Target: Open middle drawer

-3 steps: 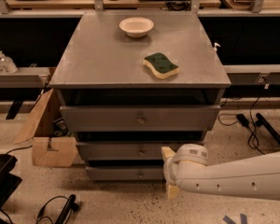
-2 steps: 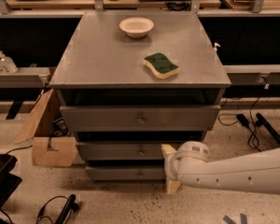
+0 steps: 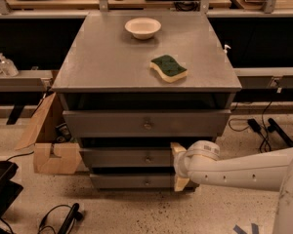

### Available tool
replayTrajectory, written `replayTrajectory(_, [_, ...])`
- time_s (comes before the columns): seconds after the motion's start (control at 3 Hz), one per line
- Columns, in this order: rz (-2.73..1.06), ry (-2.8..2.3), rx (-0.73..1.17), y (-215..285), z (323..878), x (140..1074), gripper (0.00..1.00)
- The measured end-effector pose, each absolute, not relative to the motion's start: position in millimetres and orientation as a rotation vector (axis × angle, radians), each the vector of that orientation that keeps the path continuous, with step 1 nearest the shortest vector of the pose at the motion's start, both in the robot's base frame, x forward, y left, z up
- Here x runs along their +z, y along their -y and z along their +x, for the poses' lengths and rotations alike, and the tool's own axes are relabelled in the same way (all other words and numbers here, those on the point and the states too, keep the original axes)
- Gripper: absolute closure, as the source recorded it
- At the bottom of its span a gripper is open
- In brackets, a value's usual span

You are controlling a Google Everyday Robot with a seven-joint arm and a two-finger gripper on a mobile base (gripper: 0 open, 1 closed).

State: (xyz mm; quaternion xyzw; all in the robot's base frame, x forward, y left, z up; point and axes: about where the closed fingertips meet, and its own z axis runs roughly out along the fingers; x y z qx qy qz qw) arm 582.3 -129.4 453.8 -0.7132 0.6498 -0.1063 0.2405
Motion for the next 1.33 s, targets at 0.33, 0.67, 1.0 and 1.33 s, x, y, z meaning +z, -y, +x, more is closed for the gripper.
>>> replayTrajectory(0.33, [-1.965, -1.814, -0.323, 133, 607, 446, 0.0])
replayTrajectory(0.67, [-2.049, -1.89, -0.355, 133, 623, 431, 0.0])
replayTrajectory(1.0, [-2.127, -1.987, -0.328, 134, 634, 407, 0.02])
replayTrajectory(1.33, [-2.15, -2.037, -0.303, 135, 635, 394, 0.25])
